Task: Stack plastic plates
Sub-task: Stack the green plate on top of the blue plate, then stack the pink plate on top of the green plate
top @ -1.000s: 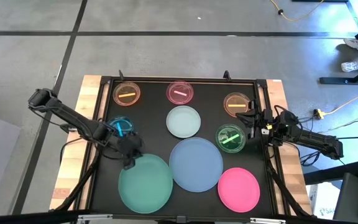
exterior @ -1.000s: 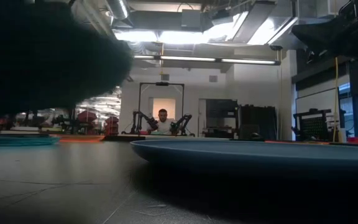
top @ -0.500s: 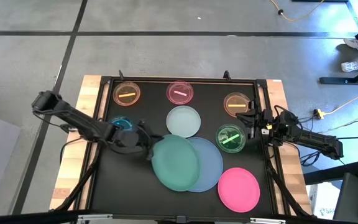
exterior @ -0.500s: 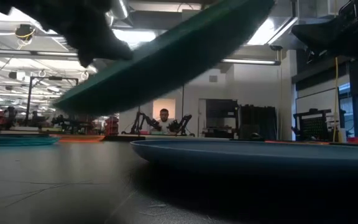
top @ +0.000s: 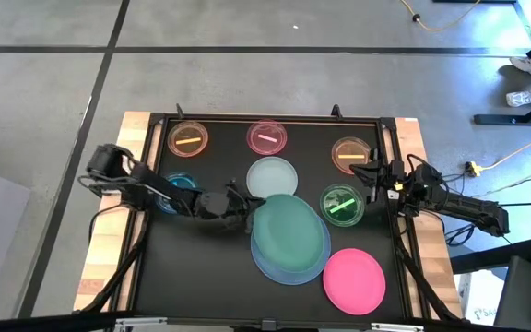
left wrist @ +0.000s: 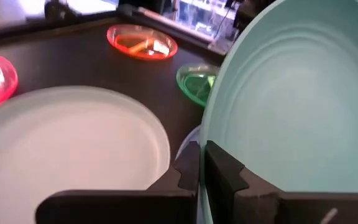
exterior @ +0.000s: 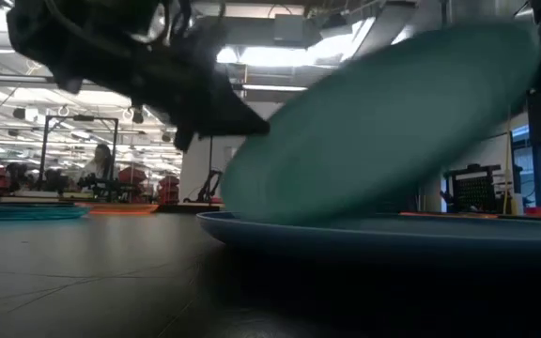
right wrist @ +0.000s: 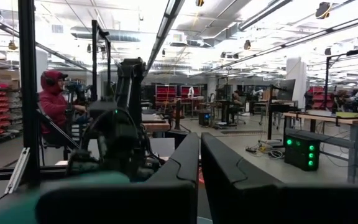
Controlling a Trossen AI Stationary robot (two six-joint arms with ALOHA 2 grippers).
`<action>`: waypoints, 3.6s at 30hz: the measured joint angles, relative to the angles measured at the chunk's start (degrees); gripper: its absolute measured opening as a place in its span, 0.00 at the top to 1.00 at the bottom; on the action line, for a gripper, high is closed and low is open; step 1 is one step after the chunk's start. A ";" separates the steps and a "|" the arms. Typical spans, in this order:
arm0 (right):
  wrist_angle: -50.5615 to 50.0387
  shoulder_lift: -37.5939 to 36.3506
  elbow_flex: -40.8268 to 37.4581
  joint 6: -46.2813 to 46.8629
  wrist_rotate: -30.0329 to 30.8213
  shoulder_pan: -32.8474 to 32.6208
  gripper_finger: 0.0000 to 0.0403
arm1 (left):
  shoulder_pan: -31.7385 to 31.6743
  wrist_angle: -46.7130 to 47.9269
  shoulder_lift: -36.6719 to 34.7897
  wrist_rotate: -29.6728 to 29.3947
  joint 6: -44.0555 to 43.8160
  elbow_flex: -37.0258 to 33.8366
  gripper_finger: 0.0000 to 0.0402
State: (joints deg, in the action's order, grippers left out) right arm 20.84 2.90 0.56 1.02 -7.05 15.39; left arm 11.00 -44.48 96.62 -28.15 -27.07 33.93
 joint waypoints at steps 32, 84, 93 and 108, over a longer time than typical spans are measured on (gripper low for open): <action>-0.07 -0.02 0.00 0.17 0.20 0.01 0.96 | 4.22 29.30 -8.99 11.16 -5.40 0.02 0.96; -38.64 57.95 38.84 11.12 10.50 -46.41 0.96 | 19.28 -3.12 -2.10 -2.77 18.03 0.00 0.65; -47.10 62.40 38.84 18.40 8.55 -48.09 0.72 | 18.86 -3.29 -2.10 -2.75 16.70 0.00 0.65; -49.22 77.10 38.82 20.81 3.25 -48.06 0.56 | 18.51 -2.62 -2.13 -2.75 16.50 0.00 0.65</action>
State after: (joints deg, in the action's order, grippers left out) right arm -28.38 80.00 39.38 21.82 -3.80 -32.66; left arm 29.52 -47.09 94.50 -30.89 -10.57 33.93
